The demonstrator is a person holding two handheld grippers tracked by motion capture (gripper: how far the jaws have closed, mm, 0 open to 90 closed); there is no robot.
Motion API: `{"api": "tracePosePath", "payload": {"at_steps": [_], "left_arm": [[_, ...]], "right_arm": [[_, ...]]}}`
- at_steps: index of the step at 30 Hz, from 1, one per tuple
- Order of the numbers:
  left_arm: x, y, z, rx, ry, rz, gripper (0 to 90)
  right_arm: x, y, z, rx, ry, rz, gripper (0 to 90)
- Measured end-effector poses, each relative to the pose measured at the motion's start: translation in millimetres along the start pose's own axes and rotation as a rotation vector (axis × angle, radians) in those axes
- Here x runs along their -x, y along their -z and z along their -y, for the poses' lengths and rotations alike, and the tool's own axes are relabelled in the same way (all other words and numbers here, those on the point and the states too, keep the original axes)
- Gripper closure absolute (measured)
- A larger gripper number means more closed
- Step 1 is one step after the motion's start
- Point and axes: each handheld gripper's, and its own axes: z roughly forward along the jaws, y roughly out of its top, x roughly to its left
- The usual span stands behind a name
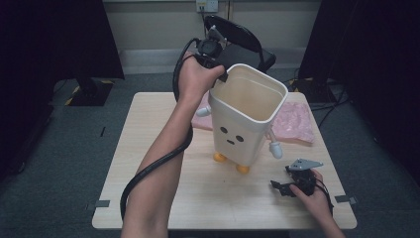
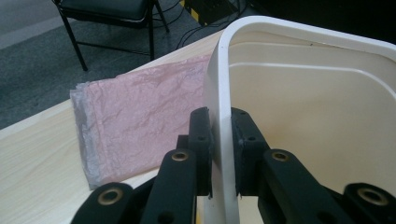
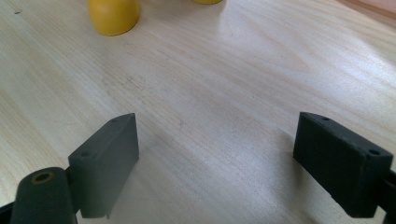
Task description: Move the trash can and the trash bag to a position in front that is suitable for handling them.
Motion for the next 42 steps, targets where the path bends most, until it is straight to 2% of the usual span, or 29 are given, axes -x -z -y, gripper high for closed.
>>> {"api": "tracePosePath", "payload": {"at_steps": [4,10,13,16,18,22,27,31,37,42], "left_arm": [[-5.6,-10.7,7.1,-0.019,0.012,0.018,81.0],[-10.0,-12.3,8.6,-0.019,0.034,0.049,80.4],[-14.6,-14.0,10.9,-0.014,0.069,0.081,79.5],[-16.0,-15.6,13.0,-0.014,0.077,0.091,79.6],[-18.4,-17.6,15.7,-0.007,0.105,0.109,79.6],[-19.1,-17.7,16.1,-0.007,0.108,0.114,79.6],[-21.7,-17.9,17.7,0.002,0.133,0.136,79.8],[-23.4,-16.5,17.8,0.000,0.135,0.151,79.7],[-19.0,-5.1,8.7,0.015,0.112,0.124,79.6],[-20.4,4.0,2.8,0.029,0.111,0.126,81.1]], "right_arm": [[-0.2,-0.1,0.0,0.000,-0.002,0.001,13.0],[-0.1,-0.1,0.0,0.001,-0.001,0.001,13.0],[-0.1,-0.1,0.0,0.000,-0.002,0.001,13.1],[-0.1,-0.1,0.0,0.000,-0.001,0.001,13.0],[-0.1,-0.1,0.0,0.001,-0.002,0.001,13.1],[-0.1,-0.1,0.0,0.001,-0.001,0.001,13.0],[-0.1,-0.1,-0.1,0.000,-0.001,0.000,13.0],[0.0,-0.1,-0.1,0.000,-0.001,0.000,13.0],[0.1,-0.2,-0.1,0.001,0.000,-0.001,13.0],[0.2,-0.2,-0.1,0.001,0.002,-0.002,13.0]]}}
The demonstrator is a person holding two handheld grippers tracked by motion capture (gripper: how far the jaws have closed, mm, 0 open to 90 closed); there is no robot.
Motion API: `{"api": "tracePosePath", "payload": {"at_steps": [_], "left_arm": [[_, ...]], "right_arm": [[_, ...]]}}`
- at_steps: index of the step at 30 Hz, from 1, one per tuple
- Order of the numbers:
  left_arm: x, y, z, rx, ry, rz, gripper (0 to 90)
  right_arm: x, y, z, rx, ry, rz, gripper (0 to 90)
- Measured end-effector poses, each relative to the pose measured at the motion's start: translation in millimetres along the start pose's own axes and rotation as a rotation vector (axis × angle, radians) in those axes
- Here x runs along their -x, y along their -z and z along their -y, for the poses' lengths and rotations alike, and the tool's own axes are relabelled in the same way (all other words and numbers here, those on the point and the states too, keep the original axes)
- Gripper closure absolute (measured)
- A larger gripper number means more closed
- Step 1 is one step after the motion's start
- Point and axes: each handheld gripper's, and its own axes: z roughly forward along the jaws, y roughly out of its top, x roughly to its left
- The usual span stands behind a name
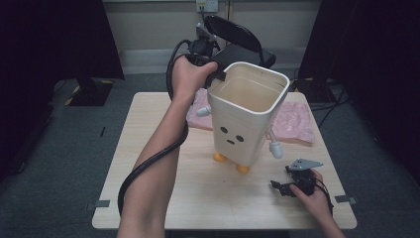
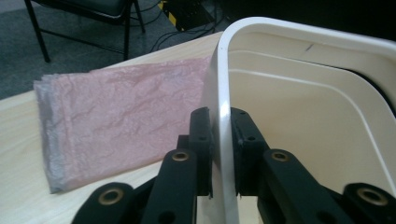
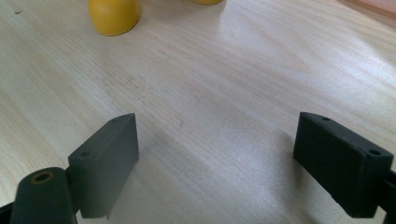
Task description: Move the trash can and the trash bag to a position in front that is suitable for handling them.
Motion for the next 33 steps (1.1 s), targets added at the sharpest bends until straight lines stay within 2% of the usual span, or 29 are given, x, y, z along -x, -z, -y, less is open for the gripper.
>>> {"api": "tracePosePath", "payload": {"at_steps": [5,9,12,13,18,26,33], "left_arm": [[-3.2,13.9,-2.9,0.011,-0.008,-0.009,84.0],[-5.9,27.4,-1.5,0.004,-0.034,-0.073,83.8],[-10.1,35.1,0.2,0.012,-0.035,-0.079,83.9],[-15.4,42.3,3.1,0.018,-0.024,-0.074,84.0],[-29.1,58.3,12.9,0.014,-0.016,-0.106,83.7],[-45.4,74.8,29.0,0.004,-0.012,-0.133,83.8],[-67.7,96.1,52.7,0.013,0.027,-0.145,83.9]], "right_arm": [[0.0,0.0,0.0,0.000,-0.001,0.000,13.0],[-0.1,0.0,0.0,-0.001,-0.001,0.000,13.0],[-0.1,0.0,0.0,-0.001,-0.002,0.000,13.0],[0.0,0.0,0.0,0.000,-0.001,0.000,13.0],[-0.1,0.0,0.0,-0.001,-0.001,0.000,13.0],[-0.1,0.0,0.0,0.000,-0.001,0.001,13.0],[0.0,-0.1,0.0,0.001,-0.001,0.001,13.0]]}}
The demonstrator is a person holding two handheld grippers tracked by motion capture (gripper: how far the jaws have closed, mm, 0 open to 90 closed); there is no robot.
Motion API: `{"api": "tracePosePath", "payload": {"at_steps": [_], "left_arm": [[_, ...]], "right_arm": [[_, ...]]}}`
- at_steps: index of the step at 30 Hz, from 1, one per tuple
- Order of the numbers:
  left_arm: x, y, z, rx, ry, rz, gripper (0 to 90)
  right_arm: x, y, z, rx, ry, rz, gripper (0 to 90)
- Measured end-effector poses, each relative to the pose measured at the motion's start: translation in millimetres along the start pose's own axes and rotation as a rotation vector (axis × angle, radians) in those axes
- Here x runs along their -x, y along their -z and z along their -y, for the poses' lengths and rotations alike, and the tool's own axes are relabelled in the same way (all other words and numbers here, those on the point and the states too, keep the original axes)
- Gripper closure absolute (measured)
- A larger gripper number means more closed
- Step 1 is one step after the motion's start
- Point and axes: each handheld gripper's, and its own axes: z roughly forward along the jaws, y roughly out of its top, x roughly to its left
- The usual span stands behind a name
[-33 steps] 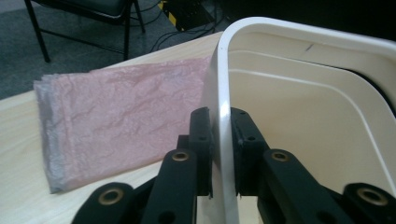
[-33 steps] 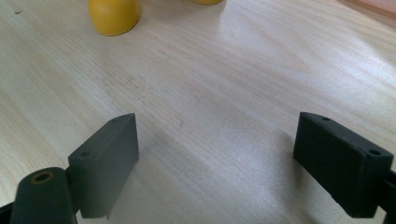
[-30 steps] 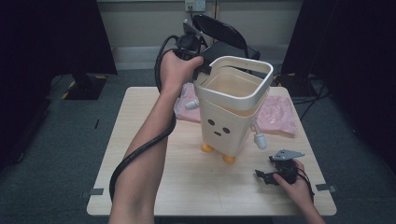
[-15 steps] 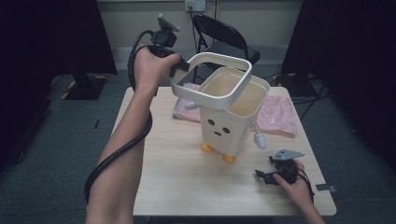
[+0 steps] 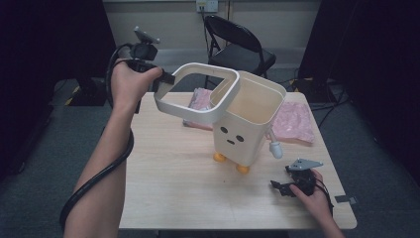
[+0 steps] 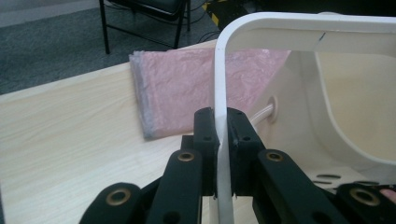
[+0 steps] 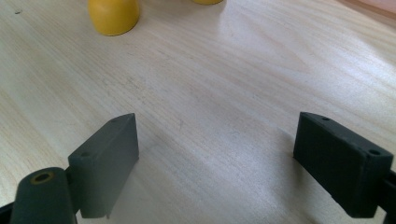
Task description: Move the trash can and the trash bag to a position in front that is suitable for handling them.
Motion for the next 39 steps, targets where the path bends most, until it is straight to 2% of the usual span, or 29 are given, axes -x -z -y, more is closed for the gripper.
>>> {"api": "tracePosePath", "payload": {"at_steps": [3,4,5,6,7,8,13,14,18,21,22,23,24,25,29,31,32,33,35,39], "left_arm": [[-6.6,5.0,5.7,0.006,0.014,-0.010,83.8],[-13.4,10.5,10.6,0.010,0.026,-0.020,83.9],[-13.4,10.5,10.6,0.010,0.026,-0.020,83.9],[-21.3,14.9,15.6,0.011,0.031,-0.028,84.0],[-21.3,14.9,15.6,0.011,0.031,-0.028,84.0],[-28.8,18.1,21.9,0.012,0.046,-0.038,84.0],[-39.5,20.4,34.7,0.016,0.055,-0.049,84.0],[-45.2,21.4,43.5,0.022,0.058,-0.054,84.0],[-55.0,22.7,58.3,0.021,0.069,-0.062,84.1],[-58.6,25.2,67.0,0.023,0.071,-0.069,84.0],[-61.6,26.6,76.2,0.008,0.061,-0.087,84.0],[-61.6,26.6,76.2,0.008,0.061,-0.087,84.0],[-65.7,25.5,86.6,0.003,0.068,-0.086,84.0],[-65.7,25.5,86.6,0.003,0.068,-0.086,84.0],[-75.6,10.5,117.4,-0.017,0.089,-0.092,83.8],[-77.5,7.5,121.5,-0.019,0.092,-0.089,83.7],[-81.4,-1.2,132.6,-0.019,0.104,-0.088,83.8],[-81.4,-1.2,132.6,-0.019,0.104,-0.088,83.9],[-85.0,-11.1,144.7,-0.013,0.111,-0.082,83.9],[-88.4,-21.9,155.8,-0.011,0.123,-0.087,83.8]], "right_arm": [[0.0,0.0,0.0,0.000,0.000,-0.001,13.0],[0.2,0.1,0.1,-0.001,0.001,-0.002,13.0],[0.3,0.1,0.1,0.000,0.002,-0.003,13.0],[0.3,0.1,0.1,-0.001,0.001,-0.003,13.0],[0.3,0.1,0.1,-0.001,0.001,-0.003,13.0],[0.3,0.1,0.1,0.000,0.001,-0.002,13.0],[0.5,0.2,0.2,0.000,0.003,-0.005,13.0],[0.9,0.3,0.2,0.000,0.004,-0.007,13.0],[1.0,0.3,0.3,0.000,0.005,-0.008,13.0],[0.9,0.4,0.3,0.000,0.005,-0.008,13.0],[0.9,0.4,0.3,0.000,0.005,-0.008,13.0],[0.9,0.4,0.3,0.000,0.005,-0.008,13.0],[0.8,0.4,0.3,-0.001,0.005,-0.008,13.0],[0.8,0.4,0.3,-0.001,0.005,-0.008,13.0],[0.7,0.5,0.3,-0.002,0.004,-0.008,13.0],[0.6,0.5,0.3,-0.003,0.004,-0.008,13.0],[0.7,0.5,0.3,-0.003,0.004,-0.008,13.0],[0.7,0.5,0.3,-0.003,0.004,-0.008,13.0],[0.7,0.5,0.3,-0.002,0.004,-0.008,13.0],[0.7,0.5,0.3,-0.002,0.004,-0.008,13.0]]}}
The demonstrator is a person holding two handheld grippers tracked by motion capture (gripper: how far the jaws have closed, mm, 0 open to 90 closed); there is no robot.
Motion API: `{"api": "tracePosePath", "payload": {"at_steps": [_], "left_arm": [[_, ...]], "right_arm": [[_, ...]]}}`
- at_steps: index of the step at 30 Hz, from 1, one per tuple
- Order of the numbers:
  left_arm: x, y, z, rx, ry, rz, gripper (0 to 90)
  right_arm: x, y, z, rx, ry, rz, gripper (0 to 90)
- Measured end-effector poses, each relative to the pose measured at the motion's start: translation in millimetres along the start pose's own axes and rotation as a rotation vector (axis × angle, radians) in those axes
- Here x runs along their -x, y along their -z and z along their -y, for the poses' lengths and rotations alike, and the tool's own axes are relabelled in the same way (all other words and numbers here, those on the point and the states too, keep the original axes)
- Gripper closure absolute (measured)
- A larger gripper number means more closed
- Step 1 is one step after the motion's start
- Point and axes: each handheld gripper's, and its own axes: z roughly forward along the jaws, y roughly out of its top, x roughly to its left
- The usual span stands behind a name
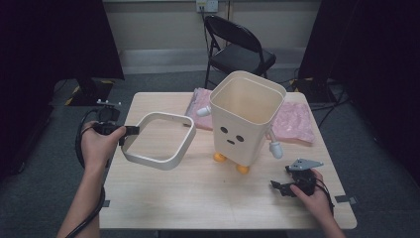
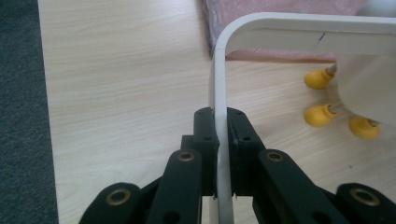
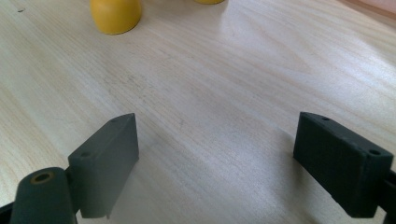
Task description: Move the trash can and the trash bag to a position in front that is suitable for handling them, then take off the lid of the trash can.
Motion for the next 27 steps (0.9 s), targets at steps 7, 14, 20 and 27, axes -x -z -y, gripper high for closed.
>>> {"api": "tracePosePath", "payload": {"at_steps": [7,14,20,27], "left_arm": [[-9.4,-24.3,32.2,-0.004,0.021,-0.020,83.8],[-21.6,-47.6,61.1,-0.039,0.067,-0.031,83.8],[-33.8,-74.1,81.4,-0.063,0.086,-0.069,83.7],[-45.9,-101.0,87.2,-0.084,0.120,-0.098,83.6]], "right_arm": [[0.0,0.0,0.0,0.000,0.000,-0.001,13.0],[0.2,0.1,0.0,0.000,0.000,-0.002,13.0],[6.5,-1.4,-1.7,0.000,0.015,-0.016,13.6],[19.6,-7.1,-8.2,-0.002,0.037,-0.019,13.7]]}}
